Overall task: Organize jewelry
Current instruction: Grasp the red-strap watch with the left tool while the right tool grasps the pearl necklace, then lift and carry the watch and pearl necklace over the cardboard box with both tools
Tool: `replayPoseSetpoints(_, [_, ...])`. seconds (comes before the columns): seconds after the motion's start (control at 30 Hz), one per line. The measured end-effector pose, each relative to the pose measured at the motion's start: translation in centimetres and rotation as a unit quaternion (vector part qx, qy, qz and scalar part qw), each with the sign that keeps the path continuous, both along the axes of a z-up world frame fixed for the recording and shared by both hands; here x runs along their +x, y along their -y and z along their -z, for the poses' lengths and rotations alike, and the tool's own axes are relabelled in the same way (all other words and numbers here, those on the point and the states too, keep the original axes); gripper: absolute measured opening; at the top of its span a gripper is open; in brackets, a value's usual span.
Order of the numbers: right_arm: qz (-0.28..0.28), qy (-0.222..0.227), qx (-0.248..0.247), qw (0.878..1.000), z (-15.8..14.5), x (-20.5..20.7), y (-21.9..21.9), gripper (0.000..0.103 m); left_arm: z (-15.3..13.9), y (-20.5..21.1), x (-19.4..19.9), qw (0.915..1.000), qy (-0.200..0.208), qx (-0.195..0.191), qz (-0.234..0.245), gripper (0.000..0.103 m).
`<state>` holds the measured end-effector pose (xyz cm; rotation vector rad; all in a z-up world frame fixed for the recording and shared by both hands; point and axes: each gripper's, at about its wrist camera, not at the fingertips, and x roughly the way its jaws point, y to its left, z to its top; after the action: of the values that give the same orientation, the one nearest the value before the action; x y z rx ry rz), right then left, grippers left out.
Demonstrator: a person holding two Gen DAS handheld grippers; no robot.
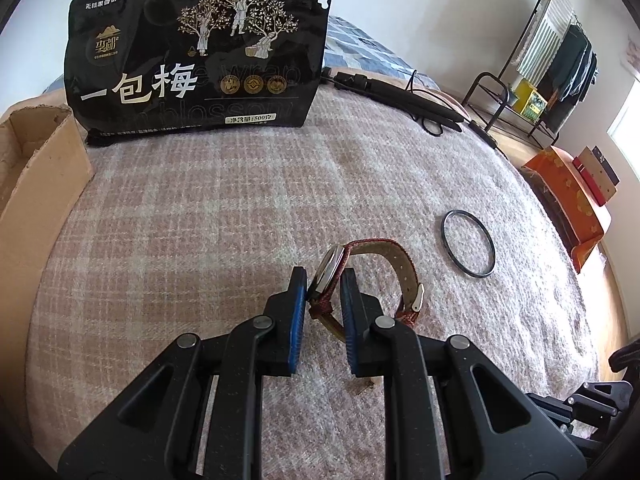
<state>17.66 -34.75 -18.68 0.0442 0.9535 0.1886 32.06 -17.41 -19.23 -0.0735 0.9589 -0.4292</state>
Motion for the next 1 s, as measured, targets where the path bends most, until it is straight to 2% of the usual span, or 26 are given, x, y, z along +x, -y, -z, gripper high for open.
replayPoseSetpoints(0.13, [-0.014, -0.009, 0.004, 1.0, 0.3, 0.2, 0.1, 0.005, 0.2, 0.0, -0.1, 1.0, 0.0, 0.002, -0.001, 0.015])
replayPoseSetpoints(0.17, [-0.016, -0.013, -0.001, 1.0, 0.5, 0.3, 0.0, 0.022, 0.2, 0.0, -0.1, 1.0, -0.001, 0.002, -0.001, 0.015])
replayPoseSetpoints(0.2, [-0.015, -0.016, -0.006, 1.0, 0.7, 0.4, -0.2, 0.049, 0.2, 0.0, -0.1, 1.0, -0.001, 0.002, -0.001, 0.015])
replayPoseSetpoints(0.23, [-0.012, -0.016, -0.01, 1.0, 0.9, 0.3, -0.2, 0.059, 0.3, 0.0, -0.1, 1.0, -0.001, 0.002, -0.001, 0.015])
replayPoseSetpoints(0.27, [-0.011, -0.016, -0.009, 1.0, 1.0, 0.3, -0.3, 0.065, 0.3, 0.0, -0.1, 1.0, 0.0, 0.002, -0.001, 0.015])
replayPoseSetpoints(0.37, [-0.029, -0.025, 0.003, 0.999, 1.3, 0.4, -0.8, 0.062, 0.3, 0.0, -0.1, 1.0, 0.001, 0.004, -0.003, 0.015])
replayPoseSetpoints(0.4, [-0.037, -0.031, -0.005, 0.999, 1.6, 0.5, -1.3, 0.056, 0.3, -0.1, -0.1, 1.0, 0.001, 0.004, -0.004, 0.015])
replayPoseSetpoints(0.47, [-0.049, -0.038, -0.035, 0.997, 2.2, 0.8, -2.1, 0.052, 0.4, -0.1, 0.0, 1.0, 0.001, 0.005, -0.006, 0.015])
replayPoseSetpoints(0.53, [-0.059, -0.037, -0.047, 0.996, 2.3, 0.9, -2.4, 0.04, 0.3, -0.2, 0.0, 1.0, 0.001, 0.005, -0.006, 0.015])
replayPoseSetpoints(0.63, [-0.056, -0.043, -0.041, 0.997, 2.1, 1.2, -1.7, 0.014, 0.3, -0.3, 0.0, 1.0, 0.001, 0.004, -0.006, 0.015])
replayPoseSetpoints(0.7, [-0.054, -0.047, -0.032, 0.997, 2.1, 1.3, -1.2, 0.009, 0.2, -0.4, -0.1, 1.0, 0.002, 0.004, -0.007, 0.015])
replayPoseSetpoints(1.0, [-0.028, -0.027, -0.019, 0.999, 0.5, 0.6, -0.3, 0.005, -1.0, -1.4, -1.0, 0.9999, 0.011, 0.002, -0.01, 0.015])
